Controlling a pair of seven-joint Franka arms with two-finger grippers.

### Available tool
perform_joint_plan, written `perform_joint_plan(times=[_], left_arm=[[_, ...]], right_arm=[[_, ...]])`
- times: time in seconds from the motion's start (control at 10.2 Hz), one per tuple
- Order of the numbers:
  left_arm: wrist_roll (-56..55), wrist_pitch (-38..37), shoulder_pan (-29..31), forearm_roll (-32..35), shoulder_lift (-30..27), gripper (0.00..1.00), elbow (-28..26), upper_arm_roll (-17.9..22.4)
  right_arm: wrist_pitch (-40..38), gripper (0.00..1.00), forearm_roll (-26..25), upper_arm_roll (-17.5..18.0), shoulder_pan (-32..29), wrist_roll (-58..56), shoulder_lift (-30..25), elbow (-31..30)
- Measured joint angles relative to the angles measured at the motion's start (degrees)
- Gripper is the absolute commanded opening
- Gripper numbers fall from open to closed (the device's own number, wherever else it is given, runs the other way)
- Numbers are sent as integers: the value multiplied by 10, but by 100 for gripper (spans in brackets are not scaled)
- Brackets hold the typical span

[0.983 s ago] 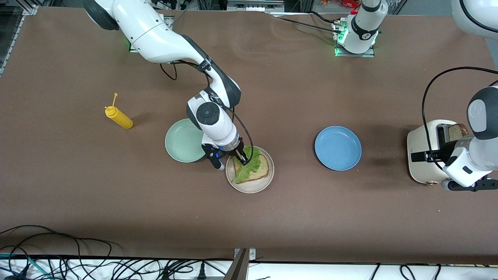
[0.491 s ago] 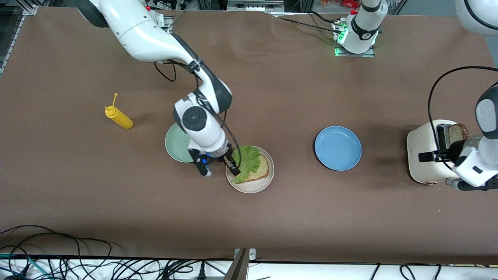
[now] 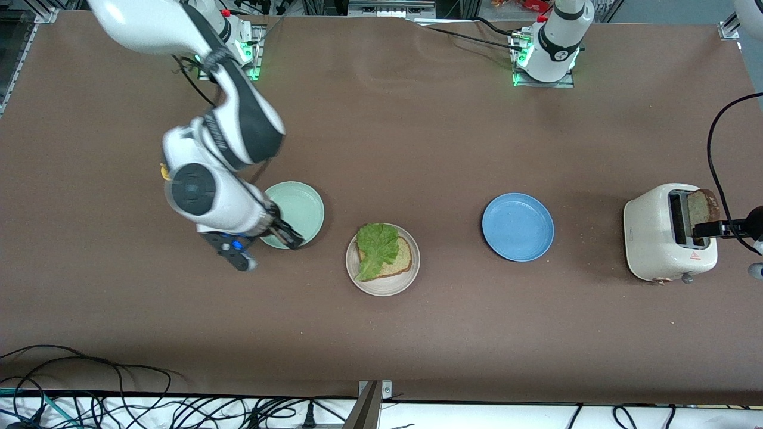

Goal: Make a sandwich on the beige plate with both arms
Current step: 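Withdraw the right gripper while the left gripper grasps the second slice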

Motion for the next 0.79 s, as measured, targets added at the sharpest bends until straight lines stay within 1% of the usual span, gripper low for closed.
perform_joint_plan(times=[0.1,0.2,0.29,0.39,0.49,0.59,0.69,0.79], left_arm=[[4,69,1,0,-25,100,-65,0],[9,138,3,0,-55,100,-142,0],[17,187,9,0,-81,100,-208,0],[34,211,19,0,-100,100,-250,0],[49,220,29,0,-111,100,-269,0],[58,224,37,0,-118,100,-278,0],[63,232,43,0,-121,62,-287,0],[69,240,46,0,-123,1,-295,0]], right_arm=[[-65,100,13,-1,-40,-78,-24,0],[-114,100,17,-1,-79,-155,-42,0],[-156,100,19,-2,-117,-231,-57,0],[-192,100,20,-12,-148,-308,-69,-1],[-222,100,21,-37,-163,-389,-79,-1],[-240,100,22,-75,-167,-473,-86,-5],[-246,100,23,-109,-168,-552,-92,-17],[-246,100,23,-138,-168,-624,-99,-33]])
